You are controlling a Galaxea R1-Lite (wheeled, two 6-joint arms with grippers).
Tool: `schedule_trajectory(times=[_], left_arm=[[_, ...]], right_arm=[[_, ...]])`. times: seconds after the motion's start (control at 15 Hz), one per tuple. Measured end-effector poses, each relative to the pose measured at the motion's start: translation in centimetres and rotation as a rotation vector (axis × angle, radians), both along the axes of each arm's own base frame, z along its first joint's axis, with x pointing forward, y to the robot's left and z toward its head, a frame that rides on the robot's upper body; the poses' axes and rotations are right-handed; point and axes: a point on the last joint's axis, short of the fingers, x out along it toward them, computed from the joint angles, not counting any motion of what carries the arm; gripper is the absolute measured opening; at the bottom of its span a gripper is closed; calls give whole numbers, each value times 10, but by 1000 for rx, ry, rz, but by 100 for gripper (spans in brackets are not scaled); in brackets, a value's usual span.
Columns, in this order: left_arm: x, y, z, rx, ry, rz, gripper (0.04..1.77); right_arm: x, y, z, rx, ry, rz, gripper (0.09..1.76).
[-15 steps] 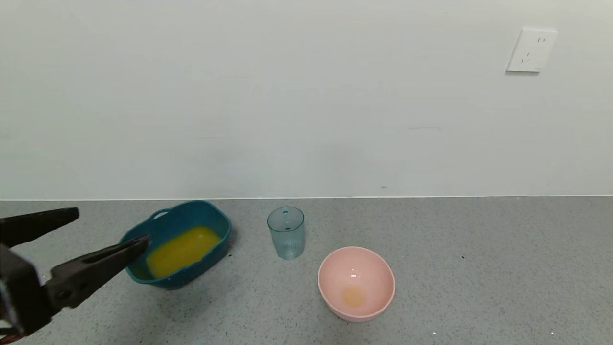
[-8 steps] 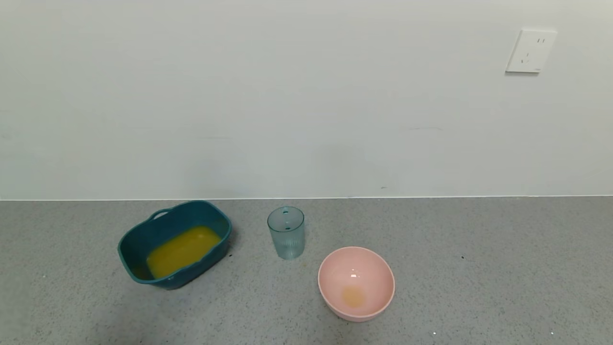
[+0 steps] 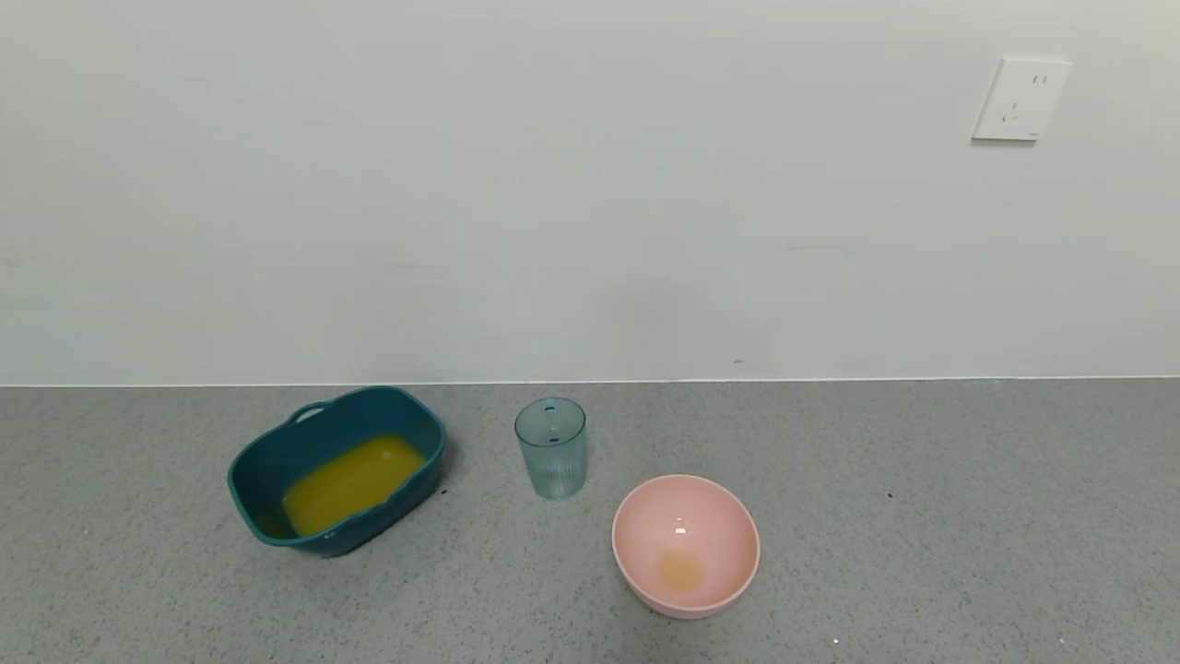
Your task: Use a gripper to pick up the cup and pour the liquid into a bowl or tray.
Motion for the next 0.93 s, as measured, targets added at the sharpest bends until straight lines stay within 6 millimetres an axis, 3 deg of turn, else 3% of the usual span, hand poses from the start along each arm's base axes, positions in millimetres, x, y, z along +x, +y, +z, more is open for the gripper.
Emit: schedule_trajectory(times=[0.33, 0.93], left_arm=[[-9, -1, -39, -10, -90, 37, 172], [16, -4, -100, -183, -192, -107, 172]], right_arm=[[0, 0, 0, 0, 0, 0, 171], [0, 0, 0, 0, 0, 0, 171]])
